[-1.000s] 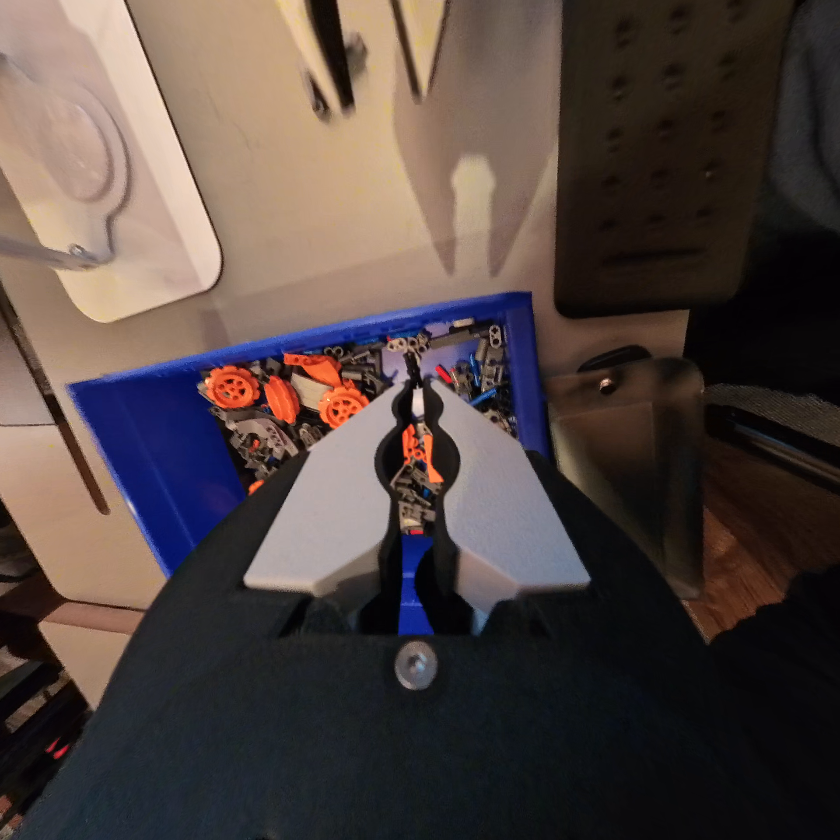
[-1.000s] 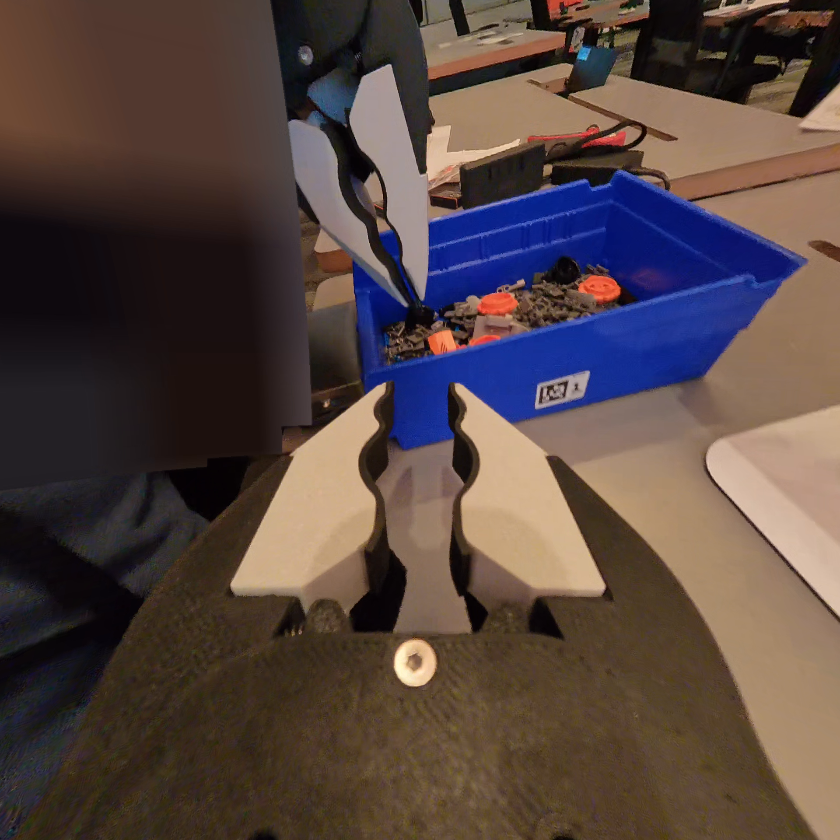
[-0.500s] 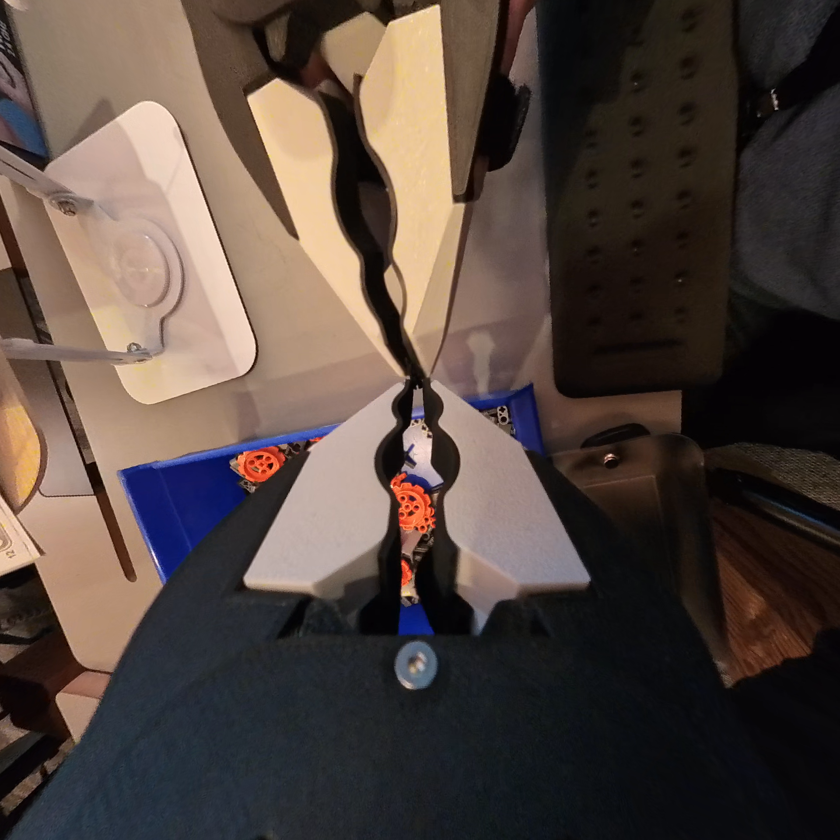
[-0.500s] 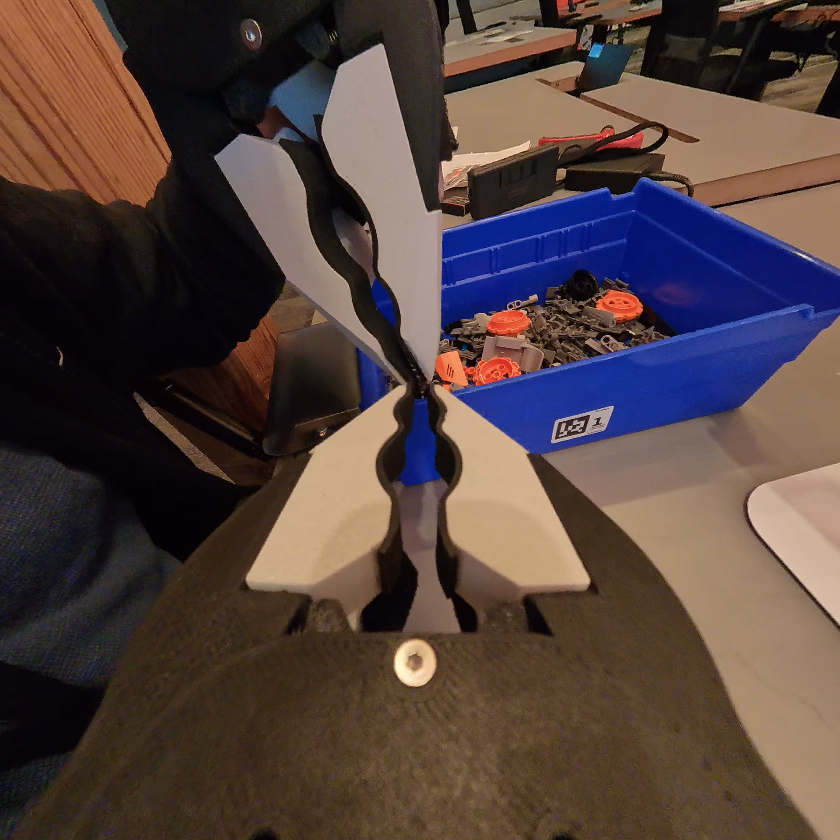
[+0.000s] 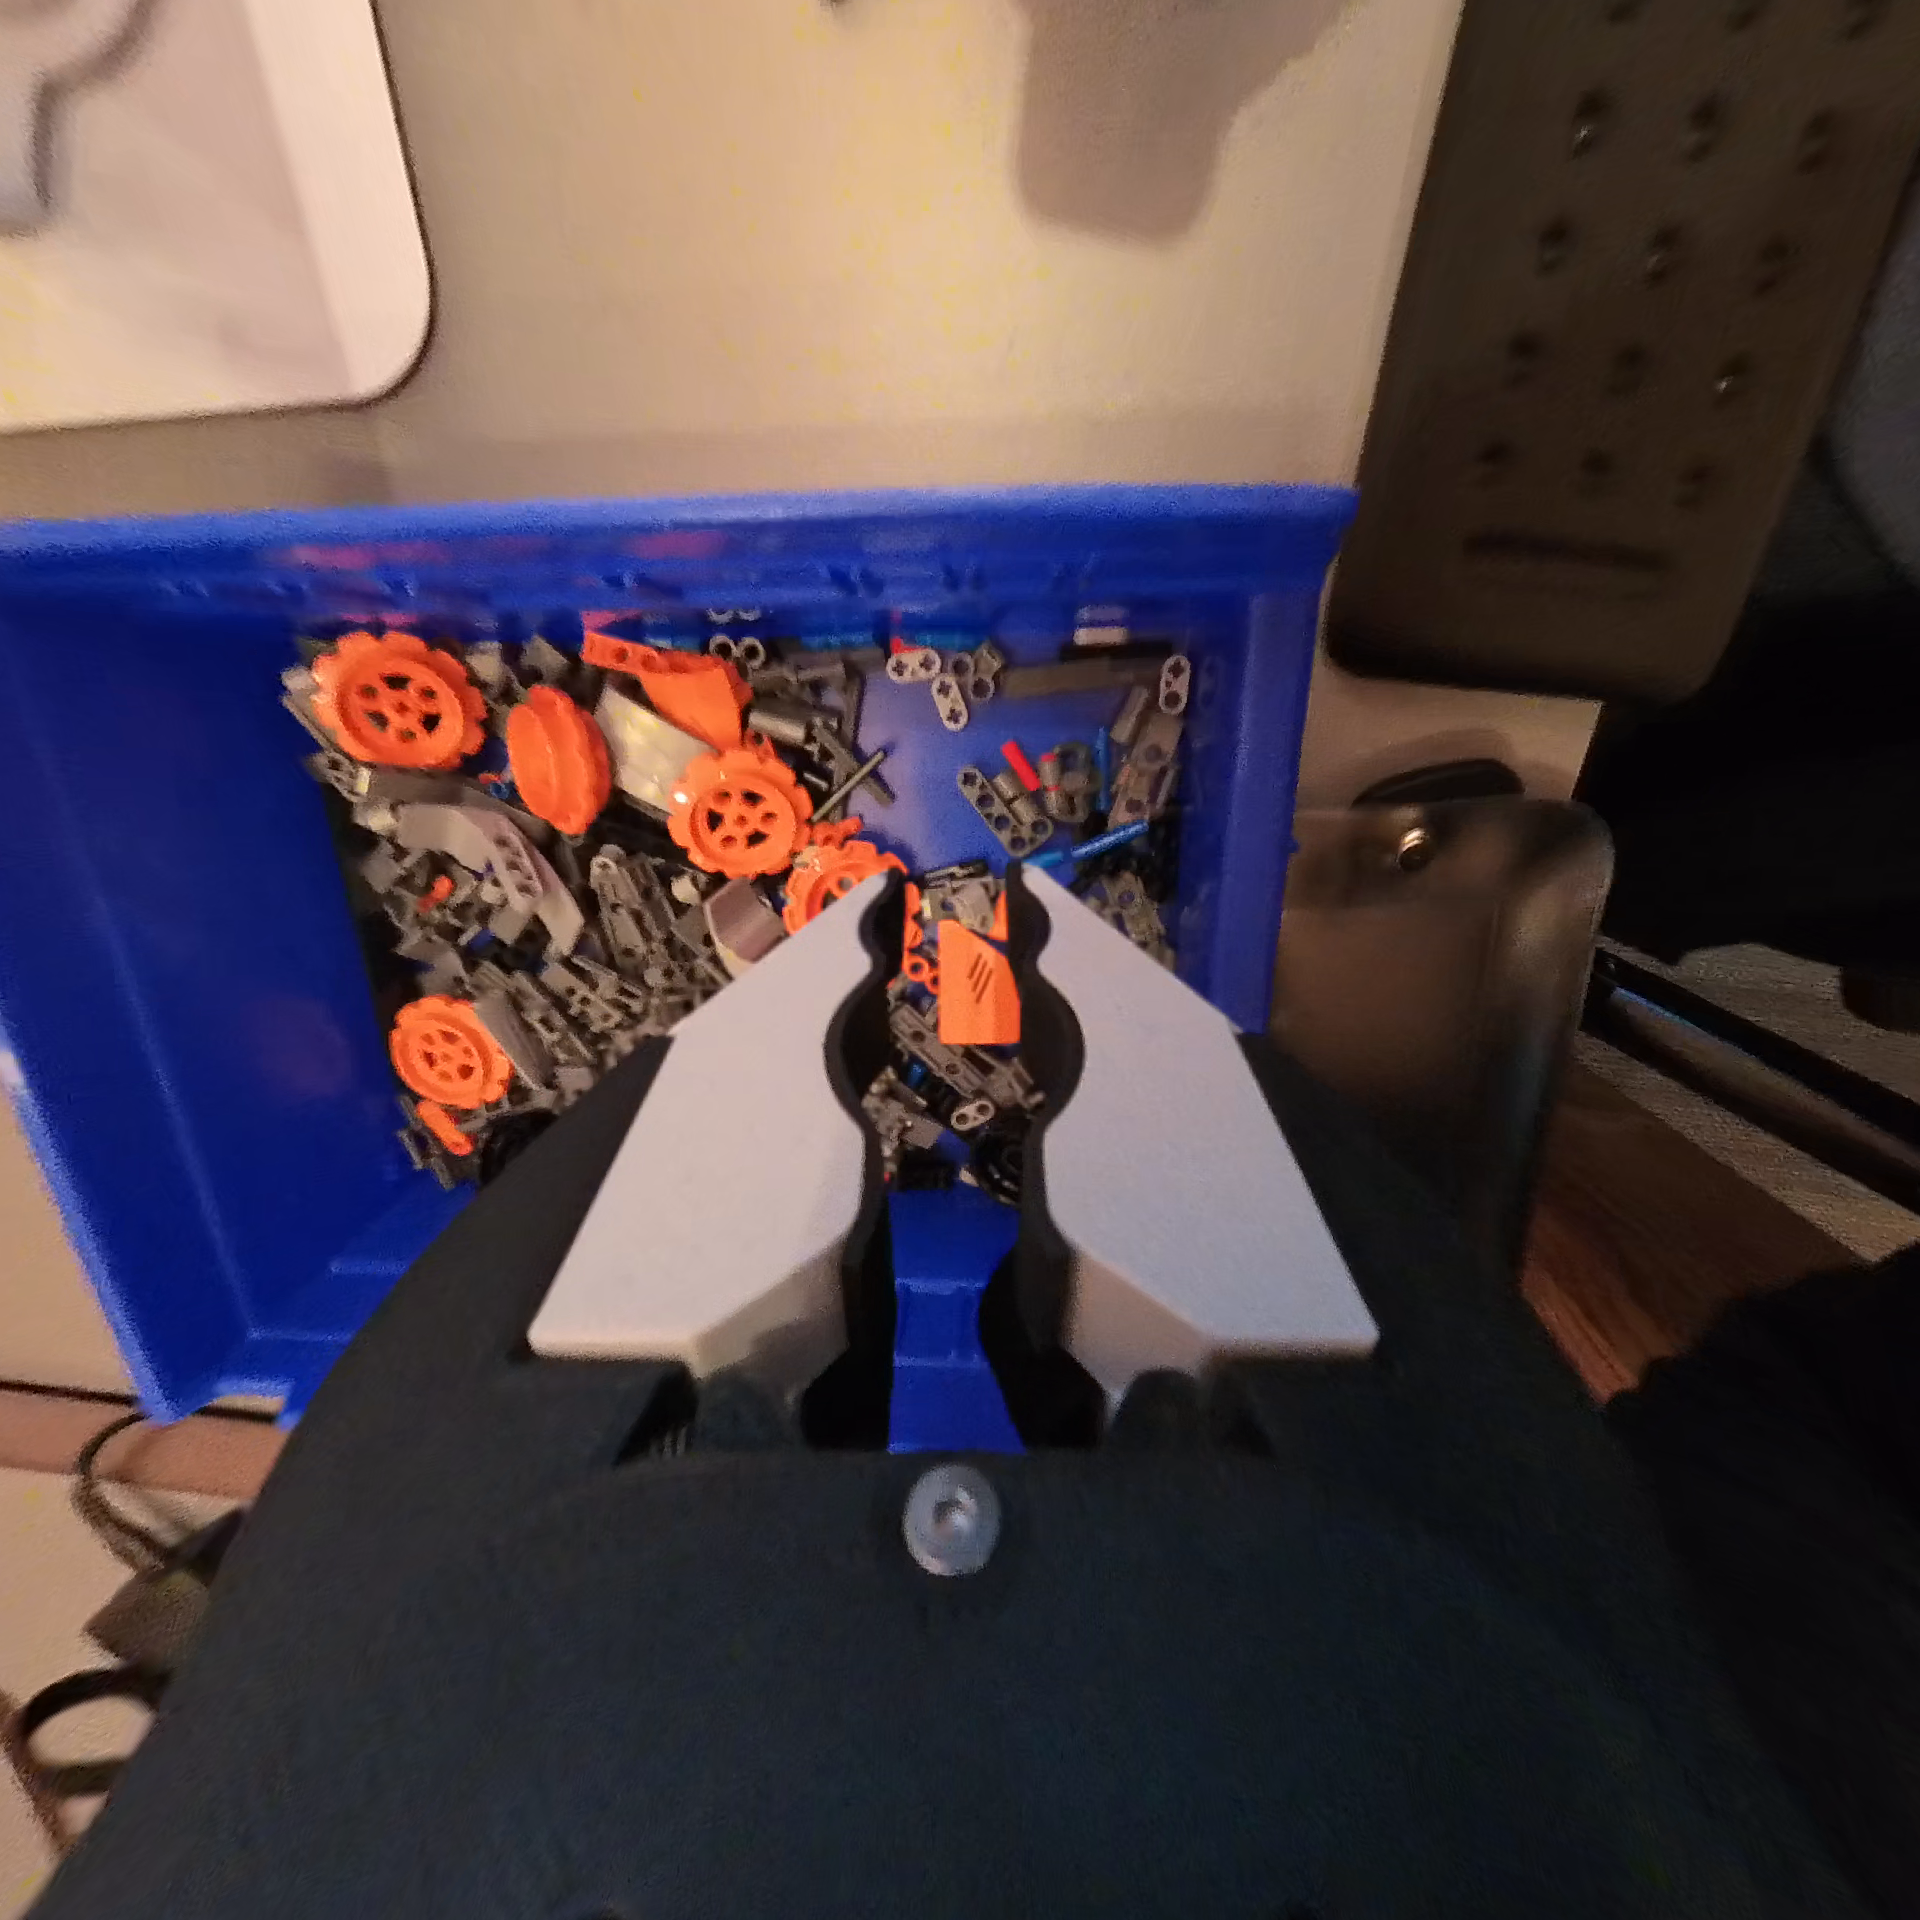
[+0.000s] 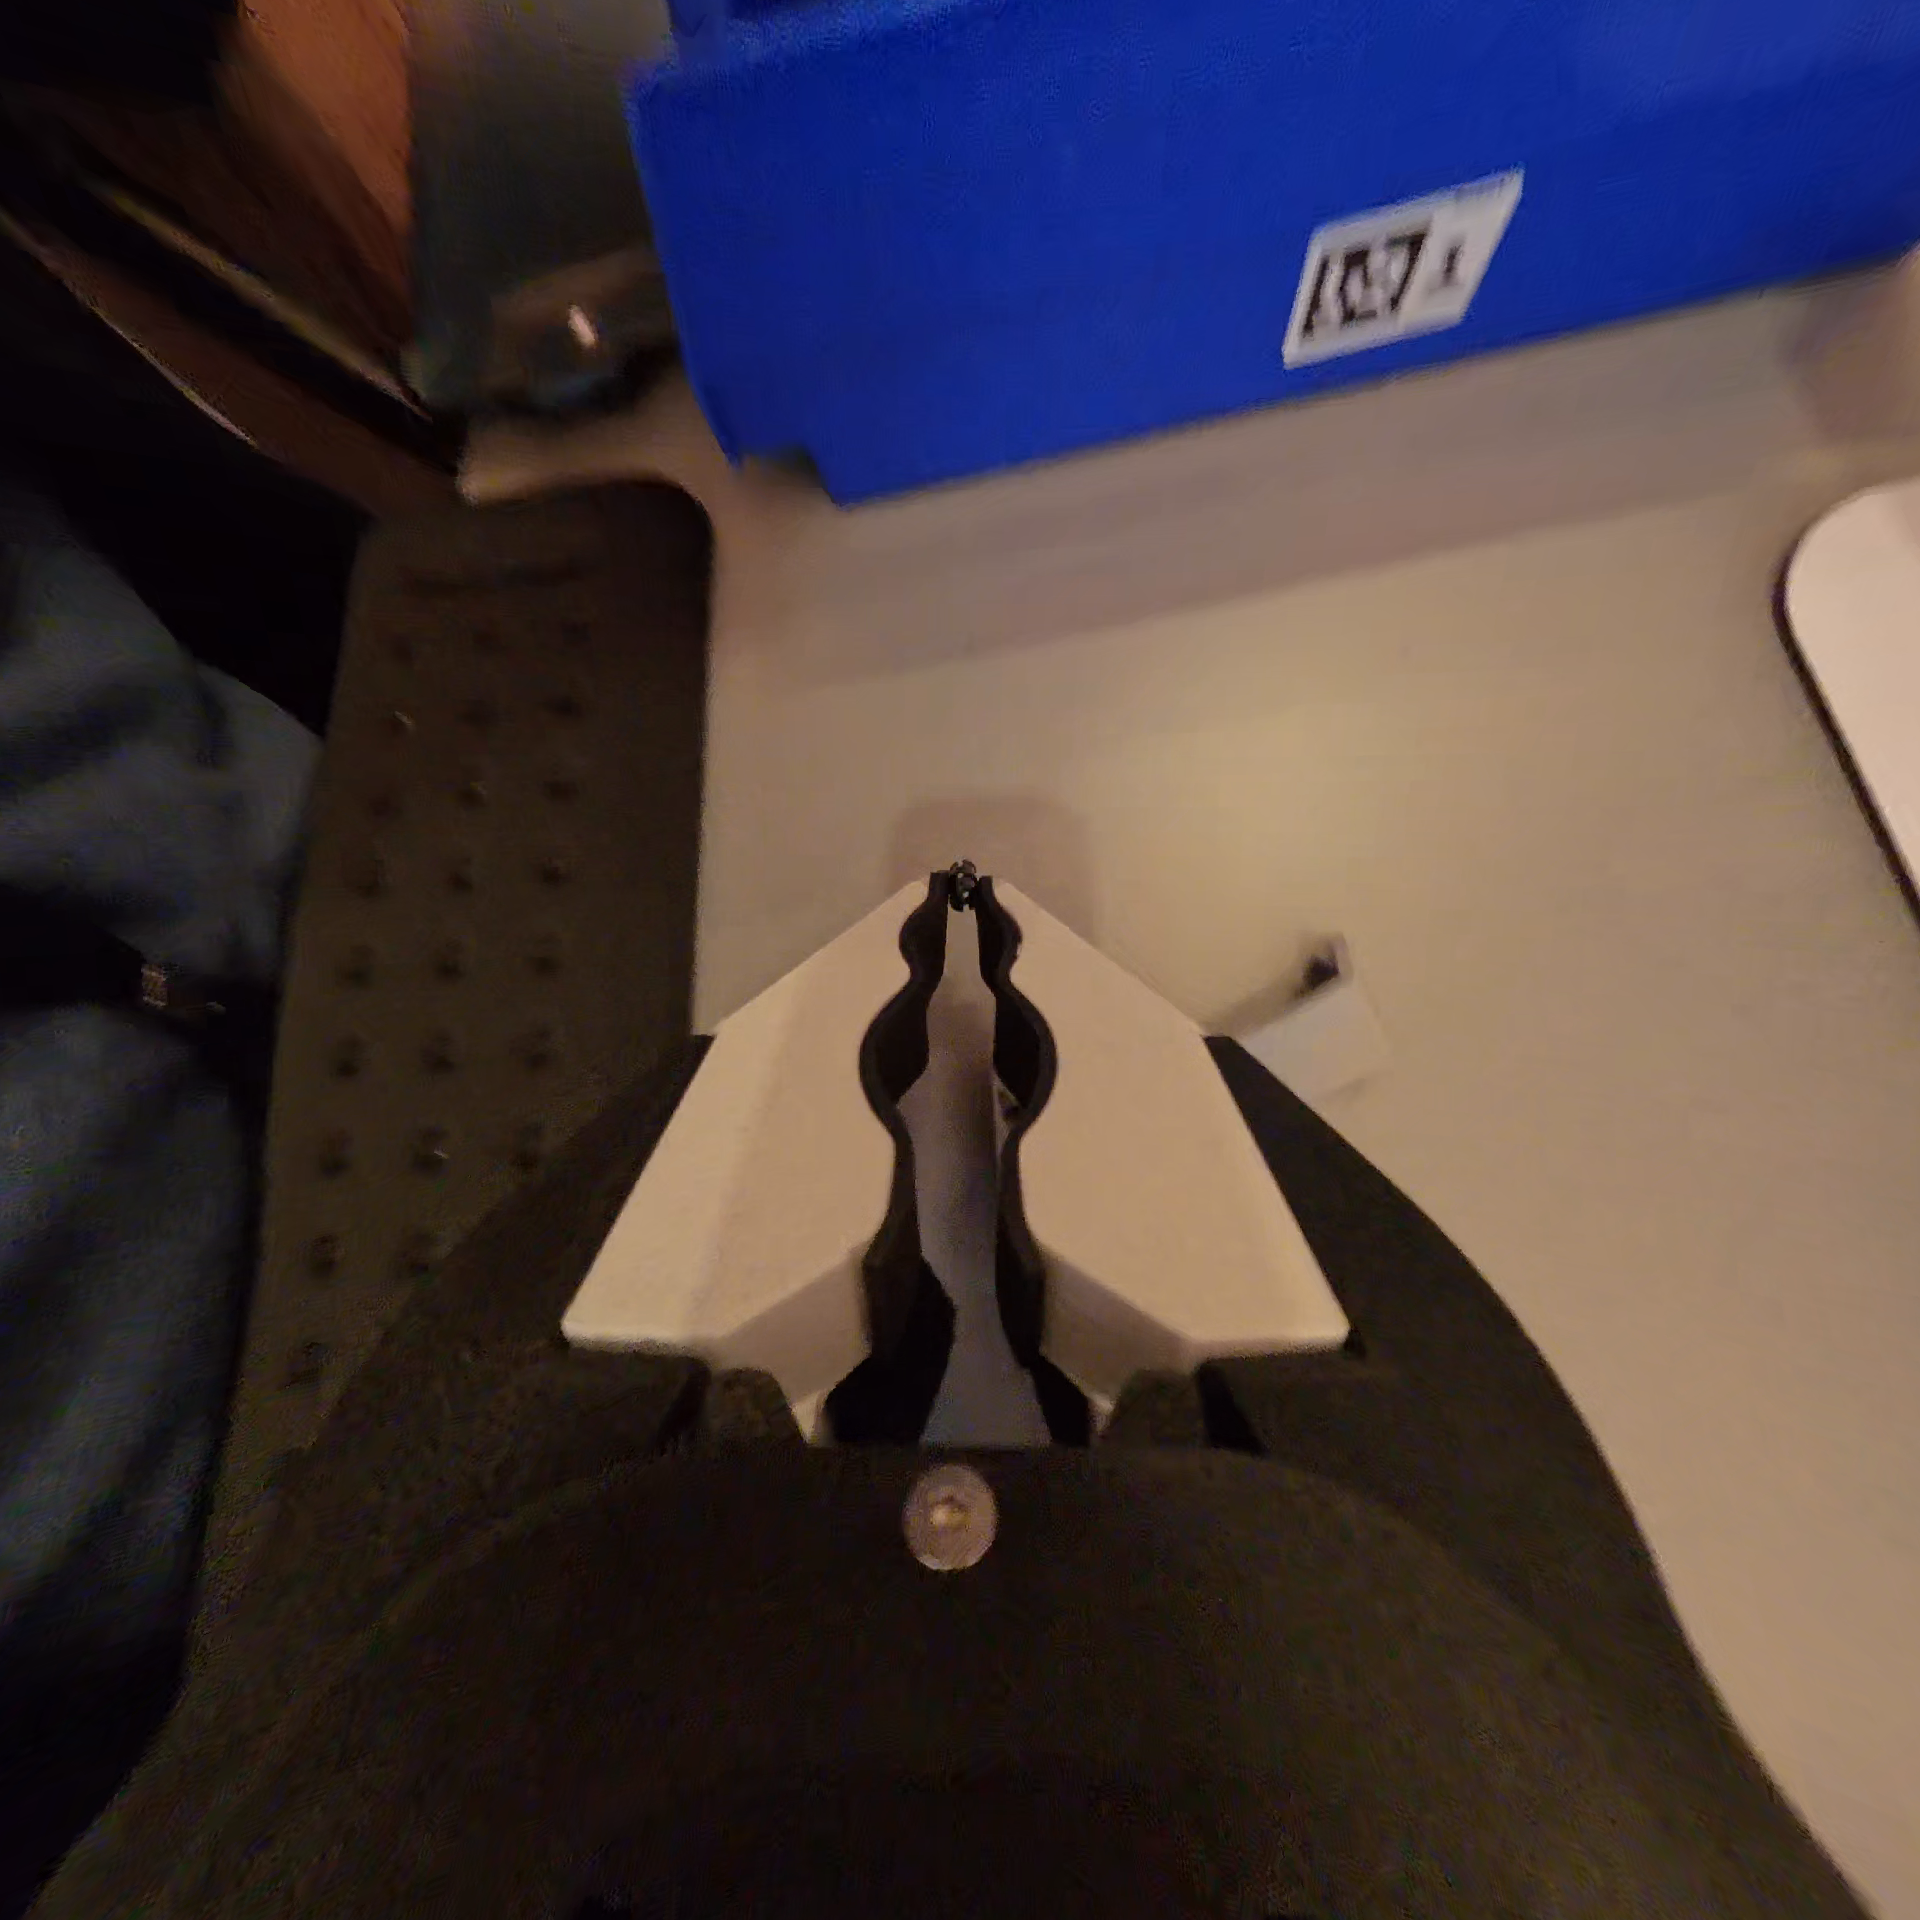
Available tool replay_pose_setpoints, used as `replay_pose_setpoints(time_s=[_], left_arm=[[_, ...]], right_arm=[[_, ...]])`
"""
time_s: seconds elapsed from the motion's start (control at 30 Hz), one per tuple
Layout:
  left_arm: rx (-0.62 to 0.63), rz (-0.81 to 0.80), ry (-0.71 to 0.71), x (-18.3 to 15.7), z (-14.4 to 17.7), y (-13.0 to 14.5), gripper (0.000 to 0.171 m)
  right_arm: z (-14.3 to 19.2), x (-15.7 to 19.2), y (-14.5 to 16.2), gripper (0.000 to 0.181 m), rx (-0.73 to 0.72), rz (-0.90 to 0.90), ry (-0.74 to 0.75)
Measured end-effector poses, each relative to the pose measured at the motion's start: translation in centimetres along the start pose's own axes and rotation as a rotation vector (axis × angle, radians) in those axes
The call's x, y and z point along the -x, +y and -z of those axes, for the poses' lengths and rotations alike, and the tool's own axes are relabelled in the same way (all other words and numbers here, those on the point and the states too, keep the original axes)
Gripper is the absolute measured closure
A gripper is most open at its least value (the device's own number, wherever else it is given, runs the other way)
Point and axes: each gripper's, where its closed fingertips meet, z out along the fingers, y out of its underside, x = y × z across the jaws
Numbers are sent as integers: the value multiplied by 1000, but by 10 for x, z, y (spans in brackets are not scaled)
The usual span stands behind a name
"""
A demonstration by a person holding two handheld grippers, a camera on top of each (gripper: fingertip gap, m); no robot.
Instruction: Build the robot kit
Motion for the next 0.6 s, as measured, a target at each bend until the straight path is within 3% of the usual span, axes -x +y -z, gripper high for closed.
replay_pose_setpoints(time_s=[0.1,0.33,0.6], left_arm=[[19,39,56,2,-13,11,153],[63,60,116,0,-28,25,155],[92,82,149,-1,-33,36,158]], right_arm=[[-4,-4,23,179,86,19,39],[-7,-8,43,172,165,48,56],[3,-13,32,170,50,31,49]])
